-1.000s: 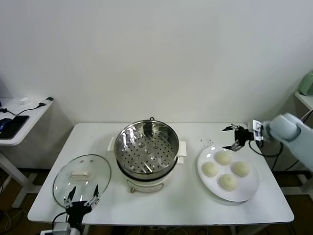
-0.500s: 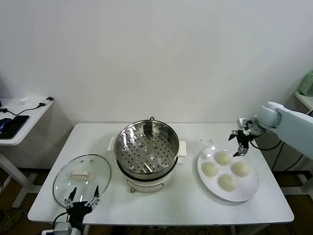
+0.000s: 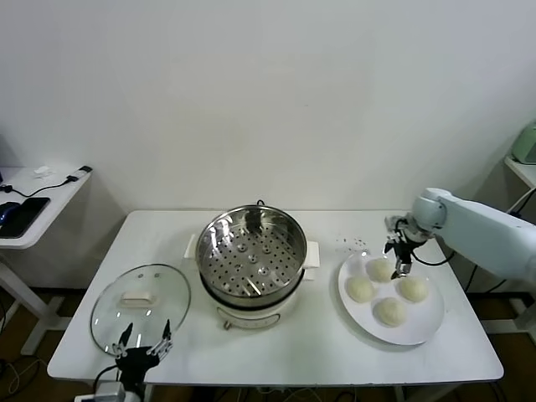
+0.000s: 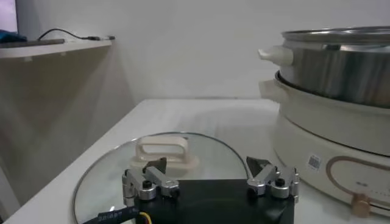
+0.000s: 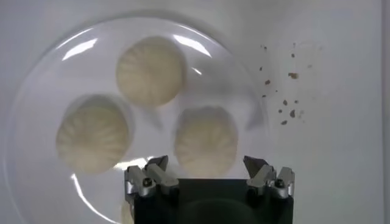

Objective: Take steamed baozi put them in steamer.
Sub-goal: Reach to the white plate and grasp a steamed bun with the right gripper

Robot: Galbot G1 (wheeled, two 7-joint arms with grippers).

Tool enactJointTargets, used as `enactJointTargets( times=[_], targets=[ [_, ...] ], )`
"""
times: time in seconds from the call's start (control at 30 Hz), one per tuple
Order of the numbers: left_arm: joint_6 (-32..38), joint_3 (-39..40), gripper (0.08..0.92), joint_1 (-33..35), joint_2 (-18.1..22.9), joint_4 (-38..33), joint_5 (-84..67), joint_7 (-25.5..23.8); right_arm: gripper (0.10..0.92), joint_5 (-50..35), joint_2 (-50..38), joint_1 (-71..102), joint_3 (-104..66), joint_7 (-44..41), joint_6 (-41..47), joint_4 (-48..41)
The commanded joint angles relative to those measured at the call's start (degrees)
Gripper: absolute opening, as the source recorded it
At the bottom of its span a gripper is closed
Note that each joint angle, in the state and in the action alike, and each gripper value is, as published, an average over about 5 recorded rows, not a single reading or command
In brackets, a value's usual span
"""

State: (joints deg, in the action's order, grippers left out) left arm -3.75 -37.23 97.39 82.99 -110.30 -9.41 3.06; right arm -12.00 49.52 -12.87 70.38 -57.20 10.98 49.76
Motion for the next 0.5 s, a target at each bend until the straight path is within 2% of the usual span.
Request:
enactJointTargets(
  times=[0.03,0.27,0.5],
  targets=[
    [0.3,0.5,0.823,0.3,0.3,0.3,0.5,-0.1,0.823,1.0,3.0,2.7,-2.2,0.2,0.4,-4.9],
    [0.4,0.9,0.823,0.9,0.4,0.3,1.6,-0.4,0.813,0.7,2.8,2.6,-2.3,-0.5,0.6,-3.7],
    [0.5,1.0,0.823,1.1,0.4,0.2,1.7,-0.4,0.693,0.5,1.9,2.3,-2.1,-0.9,0.5,-2.0]
  ],
)
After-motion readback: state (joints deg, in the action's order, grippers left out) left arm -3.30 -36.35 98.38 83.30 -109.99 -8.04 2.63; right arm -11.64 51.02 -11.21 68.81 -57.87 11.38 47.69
